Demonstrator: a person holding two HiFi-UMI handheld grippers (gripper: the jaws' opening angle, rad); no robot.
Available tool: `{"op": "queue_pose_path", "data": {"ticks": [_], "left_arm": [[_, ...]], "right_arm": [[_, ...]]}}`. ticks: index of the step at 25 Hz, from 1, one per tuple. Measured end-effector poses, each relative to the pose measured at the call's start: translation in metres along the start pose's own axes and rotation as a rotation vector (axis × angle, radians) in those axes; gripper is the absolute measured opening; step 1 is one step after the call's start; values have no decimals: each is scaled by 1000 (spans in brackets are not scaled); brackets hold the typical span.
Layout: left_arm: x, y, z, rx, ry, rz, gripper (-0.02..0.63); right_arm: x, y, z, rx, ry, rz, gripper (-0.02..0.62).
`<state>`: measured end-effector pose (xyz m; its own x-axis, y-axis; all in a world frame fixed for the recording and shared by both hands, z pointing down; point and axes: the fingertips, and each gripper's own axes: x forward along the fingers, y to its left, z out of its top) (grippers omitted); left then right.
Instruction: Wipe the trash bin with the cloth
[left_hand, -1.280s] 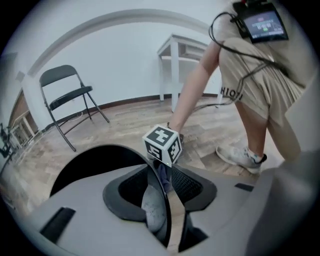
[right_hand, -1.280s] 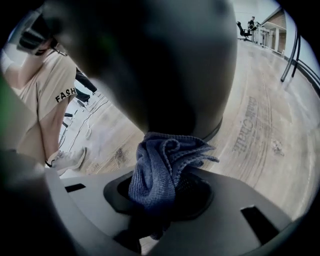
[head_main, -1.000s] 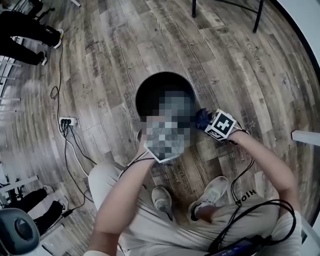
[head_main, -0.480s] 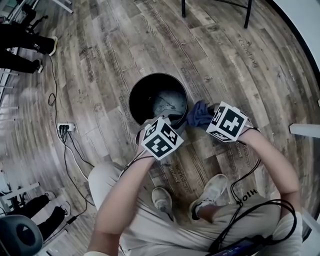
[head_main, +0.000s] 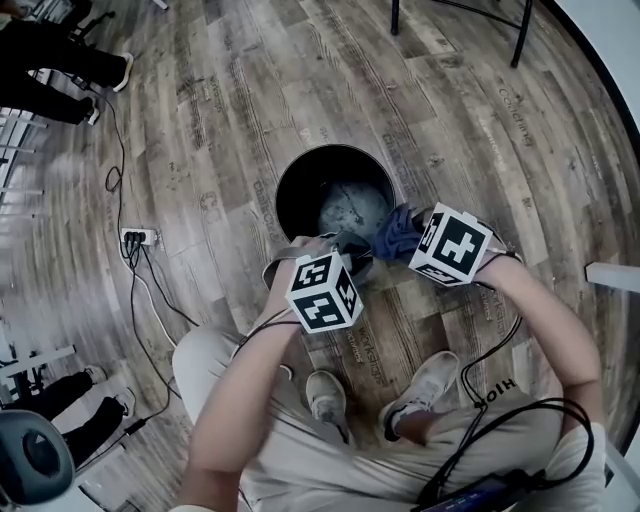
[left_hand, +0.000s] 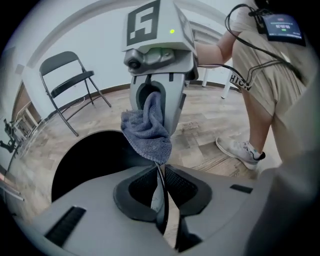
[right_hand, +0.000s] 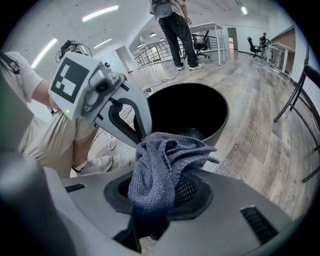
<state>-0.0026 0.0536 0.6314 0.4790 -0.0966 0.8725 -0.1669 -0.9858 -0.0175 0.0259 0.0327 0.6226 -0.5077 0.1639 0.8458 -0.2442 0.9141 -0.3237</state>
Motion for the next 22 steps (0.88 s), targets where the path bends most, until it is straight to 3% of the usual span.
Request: {"op": "queue_pose_path", "data": {"ticks": [4, 12, 15, 22], "left_arm": [[-6, -4, -11, 45, 27, 11, 58], [-8, -4, -11, 15, -35, -3, 52], [-8, -4, -11, 20, -44, -6, 52], [-8, -1, -12, 22, -61, 4, 52]], "right_arm": [[26, 6, 0, 8, 36, 28, 112], [89, 2, -16, 139, 6, 100, 112], [117, -8, -29, 190, 4, 80, 112], [173, -40, -58, 196, 13, 13, 112]]}}
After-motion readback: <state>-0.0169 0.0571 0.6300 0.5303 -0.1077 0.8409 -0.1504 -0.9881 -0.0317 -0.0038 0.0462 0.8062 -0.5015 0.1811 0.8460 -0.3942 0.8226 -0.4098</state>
